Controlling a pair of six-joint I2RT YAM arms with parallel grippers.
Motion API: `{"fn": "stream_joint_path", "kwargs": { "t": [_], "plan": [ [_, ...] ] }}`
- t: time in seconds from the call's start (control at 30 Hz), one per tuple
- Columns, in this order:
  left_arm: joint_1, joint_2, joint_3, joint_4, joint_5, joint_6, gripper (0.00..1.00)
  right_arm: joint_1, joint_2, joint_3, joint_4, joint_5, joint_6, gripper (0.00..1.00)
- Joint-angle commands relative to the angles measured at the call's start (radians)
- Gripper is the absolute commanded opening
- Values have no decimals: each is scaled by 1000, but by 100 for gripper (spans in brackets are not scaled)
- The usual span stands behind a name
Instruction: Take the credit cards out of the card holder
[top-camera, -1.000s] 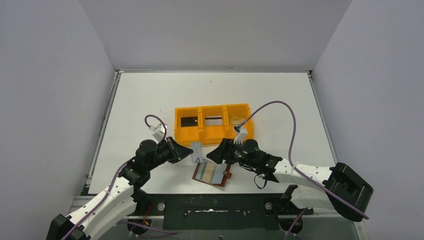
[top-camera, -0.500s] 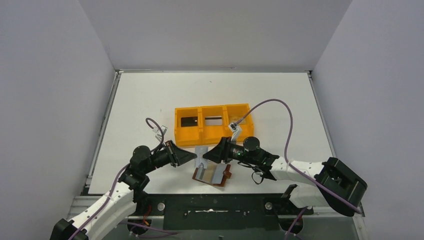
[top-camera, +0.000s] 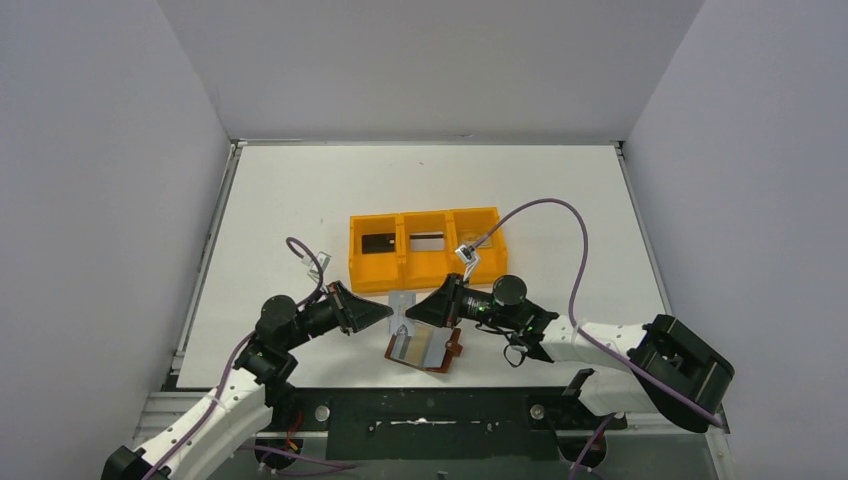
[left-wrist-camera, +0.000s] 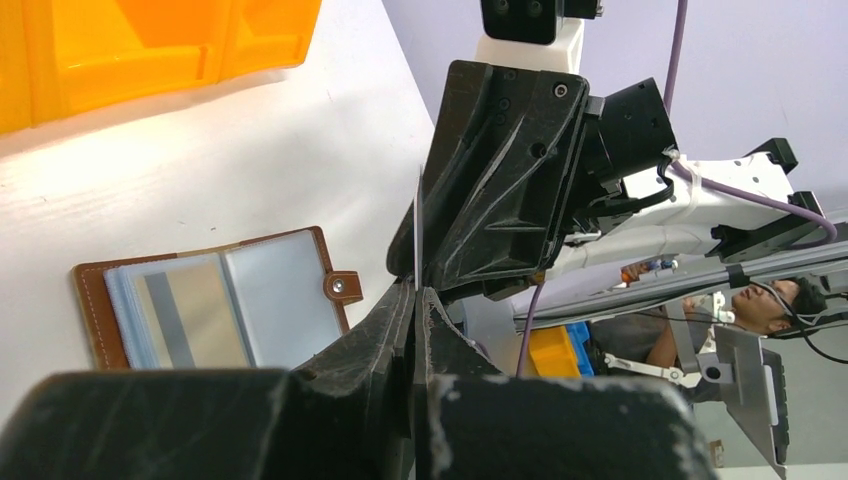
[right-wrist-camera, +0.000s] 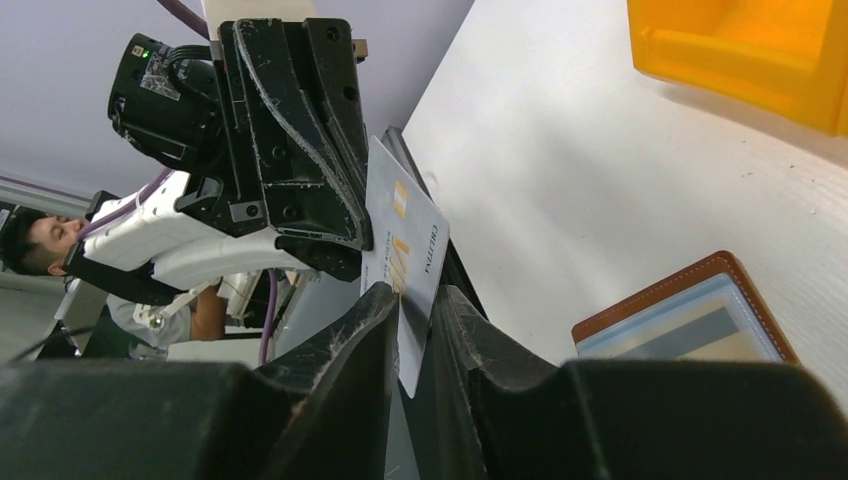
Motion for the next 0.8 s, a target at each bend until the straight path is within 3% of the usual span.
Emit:
{"fn": "stream_joint_path", "kwargs": {
  "t": [0.0, 0.23, 0.33, 0.4, 0.53, 0.63, 0.77],
  "plan": [
    [6, -17, 6, 61, -16, 4, 0, -3, -11, -9, 124, -35, 20, 19],
    [7, -45, 11, 12, -51, 14, 2, -3, -54, -22, 76, -15, 4, 0],
    [7, -50, 27, -39, -55, 34, 29, -3, -77, -22, 51, -5, -3, 0],
    [6, -57, 43, -94, -77, 56, 35, -3, -92, -20, 24, 7, -13, 0],
    [6, -90, 89, -256, -162, 110, 60, -3, -142, 23, -180, 79, -90, 0],
    [5, -126, 126, -405, -242, 157, 67, -4, -194, 84, -394, 179, -180, 0],
    [6, -158, 169, -567, -322, 202, 68, -5, -257, 179, -642, 379, -303, 0]
  ]
}}
